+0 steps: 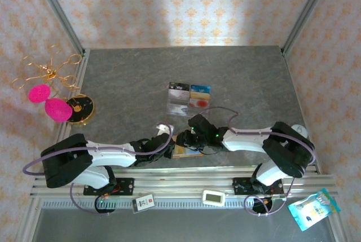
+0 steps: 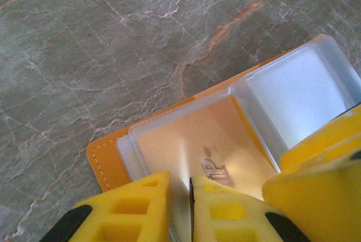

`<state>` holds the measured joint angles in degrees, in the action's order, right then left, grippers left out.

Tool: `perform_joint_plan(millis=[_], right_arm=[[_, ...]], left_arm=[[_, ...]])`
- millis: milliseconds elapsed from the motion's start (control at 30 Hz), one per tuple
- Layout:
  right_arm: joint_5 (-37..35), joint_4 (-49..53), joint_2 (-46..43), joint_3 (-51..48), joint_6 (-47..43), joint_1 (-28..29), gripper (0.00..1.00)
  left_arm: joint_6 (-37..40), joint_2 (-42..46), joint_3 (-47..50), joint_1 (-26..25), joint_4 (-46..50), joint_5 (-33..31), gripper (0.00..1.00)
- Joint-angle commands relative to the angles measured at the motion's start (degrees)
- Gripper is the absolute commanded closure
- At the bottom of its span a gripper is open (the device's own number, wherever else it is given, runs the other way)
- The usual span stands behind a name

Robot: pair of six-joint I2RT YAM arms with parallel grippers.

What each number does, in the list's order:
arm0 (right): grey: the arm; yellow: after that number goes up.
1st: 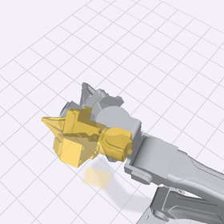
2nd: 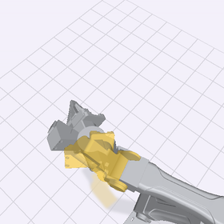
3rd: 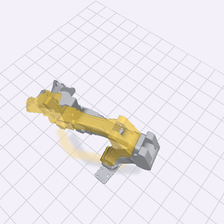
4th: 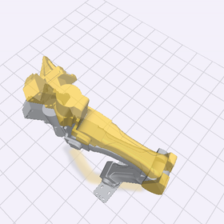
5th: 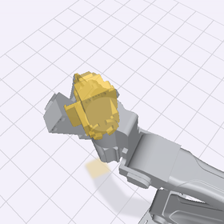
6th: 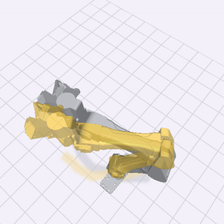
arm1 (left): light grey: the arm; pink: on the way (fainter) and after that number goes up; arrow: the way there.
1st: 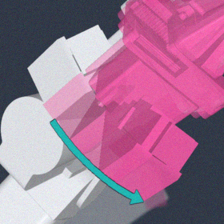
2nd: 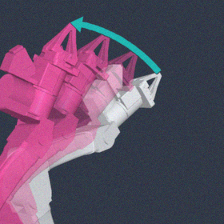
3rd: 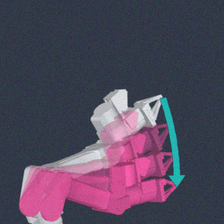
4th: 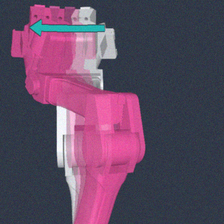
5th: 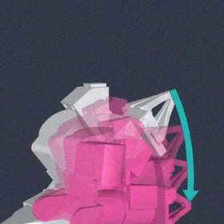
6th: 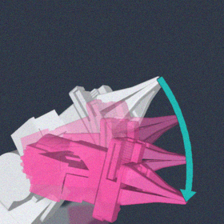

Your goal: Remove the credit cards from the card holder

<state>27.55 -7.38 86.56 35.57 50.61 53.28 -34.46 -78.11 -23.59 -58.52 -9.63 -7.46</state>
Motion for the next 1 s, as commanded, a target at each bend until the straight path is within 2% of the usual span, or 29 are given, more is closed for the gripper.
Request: perform_joint_plan(millis=[0,267,367,433,533,800,967], right_arm=[[0.5,-1.5,0.8,0.2,0.7,0.3,0.64],[1.5,-0.3,4.5,2.4,-0.4,1.3,0.63],[-3.6,6.1,4.8,4.3,-1.6,1.6,0.64],[-8.6,10.5,3.5,5.7,-2.7,2.1,0.63],[-13.5,14.2,2.6,6.2,-2.9,3.0,0.63],[-17.8,14.9,0.7,7.2,-3.7,4.6,0.63],[-18.2,13.8,-2.7,7.6,-7.2,4.8,0.65]], left_arm=[[-0.3,0.3,1.2,-0.5,1.5,1.4,0.83],[-0.3,-0.3,1.3,-0.5,0.8,2.4,0.83],[-0.5,0.4,1.3,-0.5,1.7,1.9,0.73],[-0.7,2.1,1.6,-0.5,2.3,1.3,0.62],[-1.0,4.9,2.2,-0.5,3.5,-0.1,0.55],[-0.9,10.5,1.0,-0.5,7.3,-2.0,0.54],[0.1,9.6,-0.7,-0.5,5.7,0.8,0.55]])
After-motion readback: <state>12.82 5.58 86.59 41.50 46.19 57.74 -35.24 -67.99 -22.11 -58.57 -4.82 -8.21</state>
